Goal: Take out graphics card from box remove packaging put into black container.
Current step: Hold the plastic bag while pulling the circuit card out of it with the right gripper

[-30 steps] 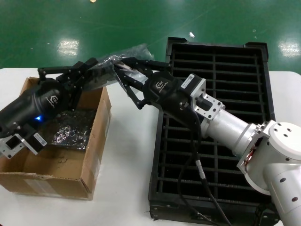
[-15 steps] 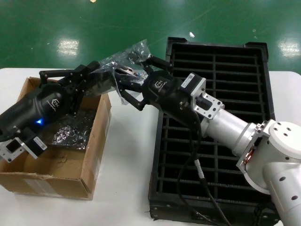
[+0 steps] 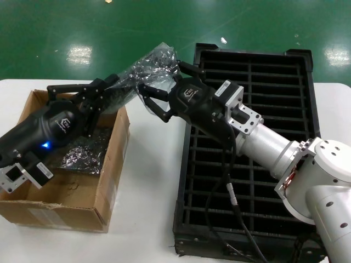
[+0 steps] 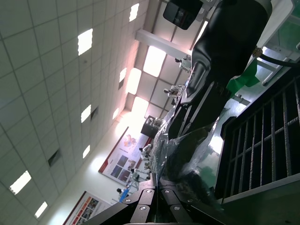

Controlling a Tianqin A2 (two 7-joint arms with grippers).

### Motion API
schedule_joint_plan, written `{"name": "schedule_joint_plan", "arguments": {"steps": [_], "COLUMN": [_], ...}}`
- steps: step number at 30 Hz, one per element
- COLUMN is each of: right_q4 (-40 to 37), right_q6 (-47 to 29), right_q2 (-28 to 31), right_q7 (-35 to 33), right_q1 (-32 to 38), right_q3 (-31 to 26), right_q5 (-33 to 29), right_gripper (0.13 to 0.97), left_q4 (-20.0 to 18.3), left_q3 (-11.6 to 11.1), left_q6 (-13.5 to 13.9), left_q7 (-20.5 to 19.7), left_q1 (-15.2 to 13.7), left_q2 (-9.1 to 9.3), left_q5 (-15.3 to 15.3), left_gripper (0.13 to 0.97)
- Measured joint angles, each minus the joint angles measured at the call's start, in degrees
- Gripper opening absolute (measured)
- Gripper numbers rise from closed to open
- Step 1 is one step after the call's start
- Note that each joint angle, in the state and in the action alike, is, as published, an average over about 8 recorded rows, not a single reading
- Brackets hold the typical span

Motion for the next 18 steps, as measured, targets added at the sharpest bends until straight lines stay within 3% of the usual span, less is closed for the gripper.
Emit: {"name": "schedule_joint_plan", "arguments": {"steps": [4,18], "right_q4": [-0.3,-1.3], "right_q6": [0.1,1.7], "right_q2": [0.0,0.0], "right_q7": [-0.2,0.4], "right_q1": [0.1,0.3], "right_q3": [0.2,0.2], "right_q5": [0.5,0.3], "right_gripper": [0.383,0.212], "left_q4": [0.1,-0.1], "left_q3": [0.0,-0.1], "left_q6": [0.1,0.3], "left_q7": [0.1,-0.4], "left_q1": [0.0,0.4], "left_q2": [-0.05,-0.10], "left_q5": [0.0,-0.2], "left_gripper": [0.139,0.139]}}
